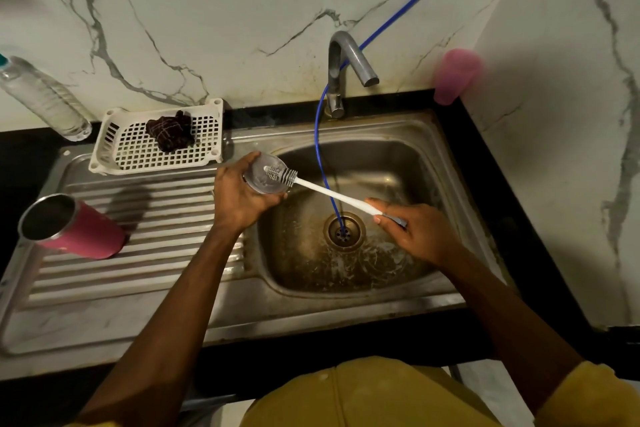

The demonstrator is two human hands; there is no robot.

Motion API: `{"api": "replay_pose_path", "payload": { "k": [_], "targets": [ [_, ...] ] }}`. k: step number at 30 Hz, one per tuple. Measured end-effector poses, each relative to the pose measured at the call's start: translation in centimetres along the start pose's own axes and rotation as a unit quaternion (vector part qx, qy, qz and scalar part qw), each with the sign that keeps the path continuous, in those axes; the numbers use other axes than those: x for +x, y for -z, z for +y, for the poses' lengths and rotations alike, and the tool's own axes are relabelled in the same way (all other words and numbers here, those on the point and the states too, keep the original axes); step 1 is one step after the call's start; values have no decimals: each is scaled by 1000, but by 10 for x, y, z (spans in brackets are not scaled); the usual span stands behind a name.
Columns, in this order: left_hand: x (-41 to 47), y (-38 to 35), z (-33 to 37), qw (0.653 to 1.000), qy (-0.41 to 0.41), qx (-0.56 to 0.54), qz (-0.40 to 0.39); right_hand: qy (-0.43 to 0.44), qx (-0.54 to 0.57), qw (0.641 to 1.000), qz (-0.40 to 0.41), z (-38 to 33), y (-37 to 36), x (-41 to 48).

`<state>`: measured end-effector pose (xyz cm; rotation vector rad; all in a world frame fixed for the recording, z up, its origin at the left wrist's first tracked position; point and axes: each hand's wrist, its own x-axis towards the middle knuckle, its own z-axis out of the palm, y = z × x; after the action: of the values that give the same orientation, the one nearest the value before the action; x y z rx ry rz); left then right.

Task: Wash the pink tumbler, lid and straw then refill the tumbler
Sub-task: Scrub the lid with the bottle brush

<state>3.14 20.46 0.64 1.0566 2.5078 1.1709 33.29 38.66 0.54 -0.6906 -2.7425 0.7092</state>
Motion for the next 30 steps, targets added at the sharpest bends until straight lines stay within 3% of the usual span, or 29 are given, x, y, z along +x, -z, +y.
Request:
{"api": "replay_pose_path", "payload": {
  "k": [5,14,19,23,30],
  "targets": [
    [5,-2,2,1000,-4,-13,-4,-23,-23,999,28,-8,0,3],
    [8,14,15,998,-67,7,1,18,140,990,4,-22,-3,-9],
    [8,13,18,997,-76,5,-11,43,128,991,-18,-9,-10,-16],
    [3,9,25,995,-101,8,-25,26,102,994,12,-2,-3,-21],
    [-4,-17,10,997,8,-71,-3,-22,22,999,8,4,-5,-11]
  ]
}}
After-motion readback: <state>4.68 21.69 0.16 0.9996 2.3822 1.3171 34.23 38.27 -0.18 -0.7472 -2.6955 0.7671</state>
